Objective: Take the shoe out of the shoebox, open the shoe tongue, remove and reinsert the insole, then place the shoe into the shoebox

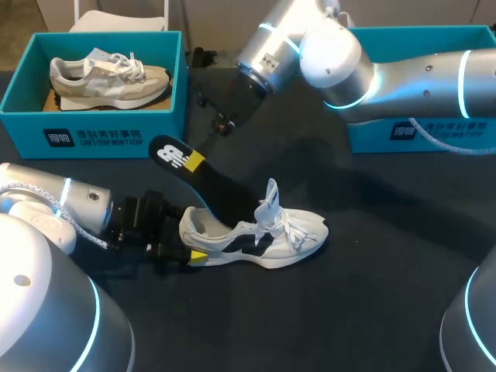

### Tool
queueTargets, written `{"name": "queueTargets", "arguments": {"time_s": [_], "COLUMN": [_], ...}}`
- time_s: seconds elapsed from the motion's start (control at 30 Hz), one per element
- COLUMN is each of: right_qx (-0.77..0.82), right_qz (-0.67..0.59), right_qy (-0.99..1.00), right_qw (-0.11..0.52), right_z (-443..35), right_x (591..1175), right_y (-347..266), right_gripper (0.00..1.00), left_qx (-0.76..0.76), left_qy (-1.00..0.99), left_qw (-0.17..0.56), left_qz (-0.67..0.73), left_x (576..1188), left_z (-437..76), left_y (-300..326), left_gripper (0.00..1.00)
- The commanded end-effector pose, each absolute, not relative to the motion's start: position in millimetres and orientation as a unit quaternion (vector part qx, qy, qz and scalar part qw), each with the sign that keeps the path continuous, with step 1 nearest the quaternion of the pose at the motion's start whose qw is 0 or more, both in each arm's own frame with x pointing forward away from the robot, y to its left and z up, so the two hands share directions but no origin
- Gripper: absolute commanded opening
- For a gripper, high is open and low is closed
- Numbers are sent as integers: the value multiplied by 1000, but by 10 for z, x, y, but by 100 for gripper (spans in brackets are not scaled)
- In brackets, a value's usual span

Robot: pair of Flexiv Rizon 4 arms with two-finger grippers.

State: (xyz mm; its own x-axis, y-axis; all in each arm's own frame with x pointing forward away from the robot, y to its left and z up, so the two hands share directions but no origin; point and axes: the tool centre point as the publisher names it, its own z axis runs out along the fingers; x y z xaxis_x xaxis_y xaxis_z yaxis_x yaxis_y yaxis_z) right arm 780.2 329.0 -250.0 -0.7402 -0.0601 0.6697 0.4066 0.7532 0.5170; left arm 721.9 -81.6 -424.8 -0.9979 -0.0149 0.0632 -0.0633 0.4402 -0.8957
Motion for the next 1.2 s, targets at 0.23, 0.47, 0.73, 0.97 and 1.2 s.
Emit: {"name": "queueTargets", "arguments": {"time_s": [0.23, 0.47, 0.73, 0.97, 1.2], "right_qx": [-170, -200, -256, -306, -325], "right_qz": [-355, -369, -401, -420, -447], "right_qy": [-896, -891, -872, -853, -833], "right_qw": [205, 172, 112, 51, 9], "right_z": [-2149, -1900, -1625, -1418, -1293], "right_x": [7905, 8029, 8111, 8196, 8287], "right_y": [3214, 3173, 3062, 2921, 2754], "right_gripper": [0, 0, 0, 0, 0], "left_qx": [23, 23, 23, 23, 23], "left_qy": [-849, -849, -849, -849, -849], "left_qw": [23, 23, 23, 23, 23], "left_qz": [527, 527, 527, 527, 527], "left_x": [7230, 7230, 7230, 7230, 7230], "left_z": [-4283, -4283, -4283, -4283, -4283], "left_y": [-818, -818, -818, -818, -818], "left_gripper": [0, 0, 0, 0, 0]}}
